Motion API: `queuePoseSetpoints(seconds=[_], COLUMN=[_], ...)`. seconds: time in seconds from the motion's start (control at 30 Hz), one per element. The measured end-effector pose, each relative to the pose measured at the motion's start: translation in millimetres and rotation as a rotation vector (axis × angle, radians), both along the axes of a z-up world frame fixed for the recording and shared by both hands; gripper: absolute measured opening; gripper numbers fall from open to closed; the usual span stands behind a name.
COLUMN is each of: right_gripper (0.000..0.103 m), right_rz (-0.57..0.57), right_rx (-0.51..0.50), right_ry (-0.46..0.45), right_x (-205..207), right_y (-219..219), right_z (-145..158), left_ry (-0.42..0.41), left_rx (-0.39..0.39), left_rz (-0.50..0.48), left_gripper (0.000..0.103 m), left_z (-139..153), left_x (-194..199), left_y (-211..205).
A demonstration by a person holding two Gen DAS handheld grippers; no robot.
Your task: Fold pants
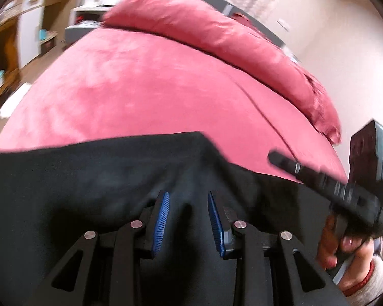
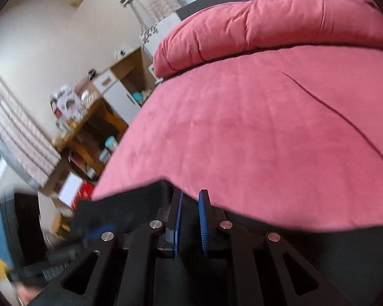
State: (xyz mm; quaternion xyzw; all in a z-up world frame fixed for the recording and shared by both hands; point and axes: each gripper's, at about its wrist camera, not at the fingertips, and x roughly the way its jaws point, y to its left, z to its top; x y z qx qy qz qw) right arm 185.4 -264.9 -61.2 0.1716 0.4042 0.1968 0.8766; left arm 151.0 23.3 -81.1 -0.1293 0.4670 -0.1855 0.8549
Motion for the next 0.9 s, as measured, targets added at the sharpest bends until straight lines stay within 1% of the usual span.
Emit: queuePoseSetpoints(seconds=[0.03,0.1,0.17,0.27,0.3,0.37,0.4,0.47,0.53,0.6,0.63,0.67,0.77,0.8,0.87,0.9], right_gripper=[0.012,0.012,0.012,0.012,0.01,0.003,0.0,0.0,0.0,0.0,0.0,0.0,0.0,0.004,0.015,0.026], right_rz=[0.023,0.056,0.064,0.033,0.02,0.001,-0.009,-0.018,-0.027,-0.041,-0.051,-0.054,-0.057,-0.066,-0.084,-0.091], right_rx=[-0.049,-0.119,-0.181,-0.186,-0.191,-0.215,-0.238,-0.255,-0.274,-0.262,-0.239,-0.215,-0.134,-0.107,-0.1,-0.111], right_ry=[0.003,0.005,0.007,0.033,0.037,0.049,0.052,0.048,0.032,0.014,0.01,0.006,0.019,0.029,0.014,0.001], right_x=[-9.3,-19.5,-23.4,-18.2,-15.2,-7.2,-4.1,-1.7,-1.7,-4.2,-4.4,-6.0,-12.4,-17.5,-29.2,-35.8], right_y=[0.9,2.6,3.9,-2.6,-4.1,-5.2,-4.2,-4.4,-2.5,-3.2,-3.0,-5.3,-15.4,-19.1,-23.6,-24.8], right_z=[-1.7,-6.1,-14.0,-25.8,-28.8,-36.1,-39.1,-43.4,-47.5,-51.1,-54.6,-55.5,-49.7,-44.8,-35.8,-31.1], left_ry=[-0.006,-0.017,-0.013,0.002,-0.005,-0.017,-0.029,-0.056,-0.107,-0.157,-0.165,-0.167,-0.134,-0.122,-0.105,-0.101], left_rx=[0.017,0.078,0.14,0.205,0.215,0.235,0.247,0.271,0.297,0.303,0.296,0.282,0.232,0.22,0.194,0.172], left_rz=[-0.025,-0.078,-0.107,-0.118,-0.119,-0.121,-0.122,-0.123,-0.131,-0.138,-0.136,-0.134,-0.128,-0.123,-0.1,-0.081], left_gripper=[0.031,0.031,0.03,0.028,0.028,0.028,0.028,0.028,0.028,0.028,0.028,0.028,0.028,0.028,0.028,0.028], left_z=[0.8,-1.2,-7.5,-16.4,-17.8,-21.0,-22.6,-24.6,-29.0,-31.2,-31.2,-29.9,-22.5,-20.5,-17.1,-15.0], left_x=[2.1,8.8,19.4,35.8,39.3,45.9,48.6,49.7,42.9,36.7,35.6,33.9,27.3,24.1,16.0,9.8], left_y=[-8.0,-28.9,-45.5,-60.8,-63.9,-68.0,-70.2,-72.1,-72.6,-70.9,-69.4,-66.8,-57.4,-53.9,-45.7,-39.4])
